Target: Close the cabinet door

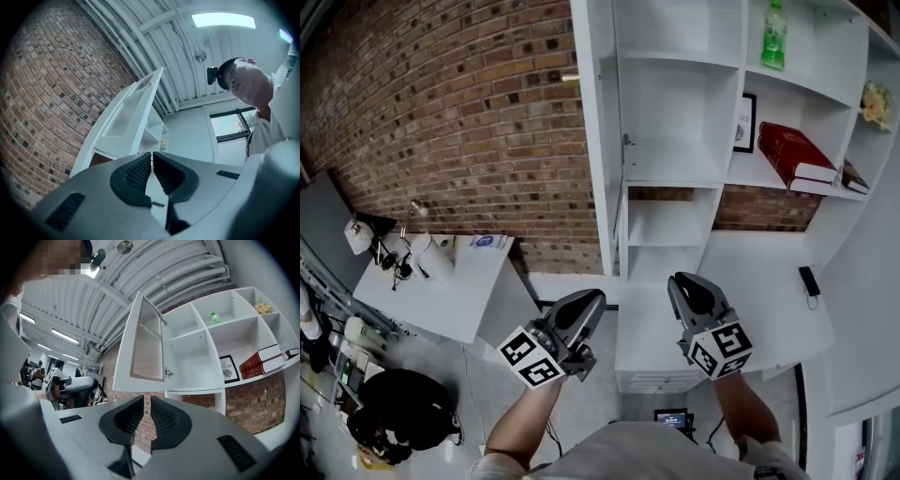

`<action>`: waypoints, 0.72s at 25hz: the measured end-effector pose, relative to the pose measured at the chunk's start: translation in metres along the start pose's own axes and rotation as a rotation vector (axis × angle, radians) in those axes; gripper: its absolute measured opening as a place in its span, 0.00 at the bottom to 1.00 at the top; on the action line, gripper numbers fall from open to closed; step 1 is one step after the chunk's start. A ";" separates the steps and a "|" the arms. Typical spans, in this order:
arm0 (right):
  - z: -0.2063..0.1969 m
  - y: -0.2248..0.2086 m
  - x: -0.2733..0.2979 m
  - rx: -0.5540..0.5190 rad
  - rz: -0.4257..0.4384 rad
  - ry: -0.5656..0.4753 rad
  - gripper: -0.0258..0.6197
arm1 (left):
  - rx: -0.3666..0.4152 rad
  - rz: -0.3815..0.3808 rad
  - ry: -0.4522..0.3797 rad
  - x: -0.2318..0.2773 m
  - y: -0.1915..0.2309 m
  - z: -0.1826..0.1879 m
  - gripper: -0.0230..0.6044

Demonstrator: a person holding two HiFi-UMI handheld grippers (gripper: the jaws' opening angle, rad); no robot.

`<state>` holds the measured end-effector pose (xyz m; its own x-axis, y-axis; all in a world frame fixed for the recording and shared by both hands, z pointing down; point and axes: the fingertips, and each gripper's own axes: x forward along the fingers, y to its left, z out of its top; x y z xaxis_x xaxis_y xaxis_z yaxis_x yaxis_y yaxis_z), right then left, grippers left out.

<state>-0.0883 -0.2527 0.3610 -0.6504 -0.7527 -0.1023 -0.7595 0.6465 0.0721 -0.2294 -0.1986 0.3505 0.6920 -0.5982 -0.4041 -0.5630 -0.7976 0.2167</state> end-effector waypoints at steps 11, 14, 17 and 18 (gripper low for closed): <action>0.027 -0.017 0.003 -0.062 0.064 -0.033 0.14 | 0.075 0.034 -0.034 0.023 0.001 0.017 0.05; 0.035 -0.020 0.006 -0.085 0.078 -0.043 0.14 | 0.104 0.029 -0.030 0.026 0.001 0.024 0.05; 0.046 -0.023 0.009 -0.109 0.087 -0.061 0.14 | 0.134 0.031 -0.036 0.030 0.002 0.034 0.05; 0.049 -0.024 0.010 -0.114 0.088 -0.066 0.14 | 0.144 0.037 -0.041 0.031 0.004 0.038 0.05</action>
<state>-0.0763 -0.2701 0.3098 -0.7152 -0.6814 -0.1555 -0.6984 0.6886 0.1951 -0.2275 -0.2176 0.3053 0.6521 -0.6211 -0.4347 -0.6488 -0.7538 0.1039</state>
